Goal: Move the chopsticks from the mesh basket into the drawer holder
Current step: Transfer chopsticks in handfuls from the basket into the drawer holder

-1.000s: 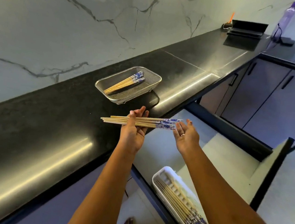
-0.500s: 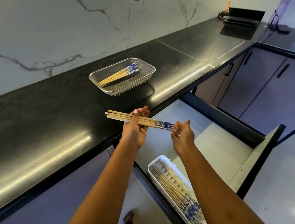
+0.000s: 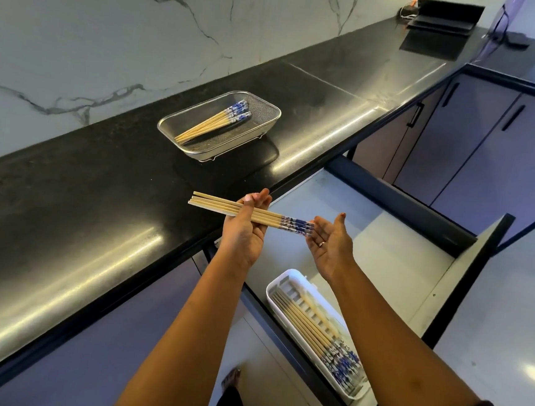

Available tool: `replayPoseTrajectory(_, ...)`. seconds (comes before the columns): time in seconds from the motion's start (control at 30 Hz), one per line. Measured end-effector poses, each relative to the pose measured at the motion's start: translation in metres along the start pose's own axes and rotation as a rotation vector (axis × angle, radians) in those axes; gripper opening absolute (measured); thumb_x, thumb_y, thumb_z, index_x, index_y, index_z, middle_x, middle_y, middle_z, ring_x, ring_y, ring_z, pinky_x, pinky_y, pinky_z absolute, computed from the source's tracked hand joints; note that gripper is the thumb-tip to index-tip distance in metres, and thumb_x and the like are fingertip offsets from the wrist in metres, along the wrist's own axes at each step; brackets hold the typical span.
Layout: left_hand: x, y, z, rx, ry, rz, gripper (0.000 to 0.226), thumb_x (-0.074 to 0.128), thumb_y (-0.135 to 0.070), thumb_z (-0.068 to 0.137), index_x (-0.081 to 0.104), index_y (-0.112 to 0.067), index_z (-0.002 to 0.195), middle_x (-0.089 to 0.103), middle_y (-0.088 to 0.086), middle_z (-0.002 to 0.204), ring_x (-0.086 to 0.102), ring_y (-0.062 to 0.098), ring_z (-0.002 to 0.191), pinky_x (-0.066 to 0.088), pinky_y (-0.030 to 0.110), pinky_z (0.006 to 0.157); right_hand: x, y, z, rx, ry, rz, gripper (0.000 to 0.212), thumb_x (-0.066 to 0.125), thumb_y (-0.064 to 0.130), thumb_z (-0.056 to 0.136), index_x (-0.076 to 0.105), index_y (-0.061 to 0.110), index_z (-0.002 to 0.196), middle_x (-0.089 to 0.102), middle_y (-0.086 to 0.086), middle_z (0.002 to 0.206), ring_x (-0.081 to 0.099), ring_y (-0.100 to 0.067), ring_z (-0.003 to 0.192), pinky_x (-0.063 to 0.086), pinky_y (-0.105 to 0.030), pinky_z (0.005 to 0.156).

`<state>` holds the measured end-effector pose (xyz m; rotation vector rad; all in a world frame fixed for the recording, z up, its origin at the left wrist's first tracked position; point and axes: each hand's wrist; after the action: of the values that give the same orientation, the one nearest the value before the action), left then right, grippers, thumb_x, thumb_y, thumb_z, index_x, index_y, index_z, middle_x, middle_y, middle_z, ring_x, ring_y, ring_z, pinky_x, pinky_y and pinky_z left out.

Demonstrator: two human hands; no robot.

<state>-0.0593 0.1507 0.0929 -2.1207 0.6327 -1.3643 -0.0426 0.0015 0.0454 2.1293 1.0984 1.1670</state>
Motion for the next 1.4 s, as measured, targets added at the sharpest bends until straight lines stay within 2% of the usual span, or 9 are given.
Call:
replayPoseTrajectory(0.27, -0.002, 0.014, -0.004, -0.051, 0.007, 0.02, 0.016, 0.046, -0.014, 0.095, 0.055, -0.01, 0.083, 0.069, 0.011, 0.095, 0.065, 0.025, 0.099, 0.048, 0.042, 0.097, -0.016, 0.002, 0.001, -0.011, -0.004, -0.177, 0.06, 0.034, 0.053, 0.095, 0.06, -0.001, 0.101, 0.058, -0.005, 0.08, 0.053, -0.016, 0.075, 0.047, -0.022, 0.072)
replayPoseTrajectory(0.37, -0.007, 0.024, -0.006, -0.069, 0.011, 0.086, 0.018, 0.044, -0.015, 0.096, 0.057, -0.009, 0.085, 0.07, 0.009, 0.094, 0.064, 0.025, 0.103, 0.049, 0.04, 0.095, -0.009, 0.006, 0.001, -0.259, -0.059, -0.638, 0.045, 0.039, 0.046, 0.097, 0.059, 0.011, 0.12, 0.059, -0.002, 0.108, 0.051, -0.012, 0.094, 0.044, -0.017, 0.074)
replayPoseTrajectory(0.43, -0.009, 0.032, -0.01, -0.087, 0.043, 0.183, 0.021, 0.042, -0.018, 0.097, 0.061, -0.01, 0.091, 0.069, 0.008, 0.1, 0.061, 0.025, 0.109, 0.051, 0.035, 0.087, -0.001, 0.008, -0.004, -0.402, 0.134, -0.921, 0.04, 0.048, 0.037, 0.096, 0.057, 0.014, 0.128, 0.06, -0.004, 0.125, 0.052, -0.01, 0.102, 0.043, -0.018, 0.079)
replayPoseTrajectory(0.53, -0.013, 0.043, -0.016, -0.147, 0.061, 0.279, 0.024, 0.044, -0.022, 0.096, 0.067, -0.017, 0.099, 0.065, 0.007, 0.108, 0.063, 0.024, 0.102, 0.054, 0.029, 0.073, 0.006, 0.007, -0.014, -0.289, 0.475, -1.25, 0.042, 0.055, 0.036, 0.093, 0.056, 0.013, 0.128, 0.063, -0.007, 0.124, 0.059, -0.012, 0.095, 0.046, -0.02, 0.079)
replayPoseTrajectory(0.7, -0.03, 0.055, -0.025, -0.29, 0.145, 0.386, 0.027, 0.043, -0.031, 0.095, 0.064, -0.029, 0.113, 0.066, 0.011, 0.11, 0.06, 0.029, 0.109, 0.056, 0.039, 0.078, -0.008, 0.004, -0.023, -0.19, 0.57, -1.427, 0.036, 0.057, 0.03, 0.093, 0.063, 0.005, 0.118, 0.067, -0.014, 0.115, 0.066, -0.028, 0.102, 0.052, -0.04, 0.095)
replayPoseTrajectory(1.03, -0.041, 0.095, -0.033, -0.451, 0.309, 0.349, 0.027, 0.044, -0.031, 0.094, 0.062, -0.034, 0.115, 0.063, 0.011, 0.116, 0.062, 0.029, 0.105, 0.056, 0.043, 0.08, -0.046, 0.002, -0.027, 0.043, 0.534, -1.306, 0.036, 0.057, 0.026, 0.093, 0.064, 0.0, 0.116, 0.067, -0.022, 0.111, 0.065, -0.034, 0.103, 0.051, -0.044, 0.094)
replayPoseTrajectory(1.13, -0.044, 0.104, -0.032, -0.472, 0.248, 0.403, 0.026, 0.049, -0.024, 0.093, 0.06, -0.025, 0.117, 0.065, 0.008, 0.109, 0.063, 0.027, 0.1, 0.057, 0.04, 0.074, -0.06, -0.01, -0.028, 0.031, 0.464, -1.249, 0.03, 0.06, 0.022, 0.092, 0.067, -0.001, 0.11, 0.068, -0.023, 0.101, 0.063, -0.023, 0.082, 0.051, -0.032, 0.073)
replayPoseTrajectory(1.27, -0.056, 0.109, -0.027, -0.322, 0.021, 0.625, 0.037, 0.057, -0.01, 0.089, 0.05, -0.005, 0.126, 0.058, 0.012, 0.12, 0.055, 0.026, 0.112, 0.044, 0.041, 0.097, -0.082, -0.028, -0.023, -0.062, 0.245, -1.259, 0.022, 0.07, 0.016, 0.083, 0.073, -0.002, 0.095, 0.07, -0.026, 0.094, 0.059, -0.019, 0.078, 0.043, -0.027, 0.074)
replayPoseTrajectory(1.4, -0.085, 0.097, -0.013, -0.007, -0.081, 1.256, 0.045, 0.061, -0.01, 0.087, 0.051, -0.02, 0.13, 0.049, 0.004, 0.136, 0.046, 0.022, 0.123, 0.04, 0.036, 0.103, -0.101, -0.04, -0.02, -0.079, 0.075, -1.537, 0.015, 0.069, 0.022, 0.084, 0.07, 0.009, 0.076, 0.066, -0.011, 0.074, 0.06, -0.027, 0.079, 0.043, -0.028, 0.065)
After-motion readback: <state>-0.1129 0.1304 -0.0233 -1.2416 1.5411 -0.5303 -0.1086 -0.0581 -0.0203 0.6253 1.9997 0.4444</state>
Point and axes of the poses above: each hand's wrist, its own z-axis towards the middle knuckle, its own x-axis out of the palm, y = z × x
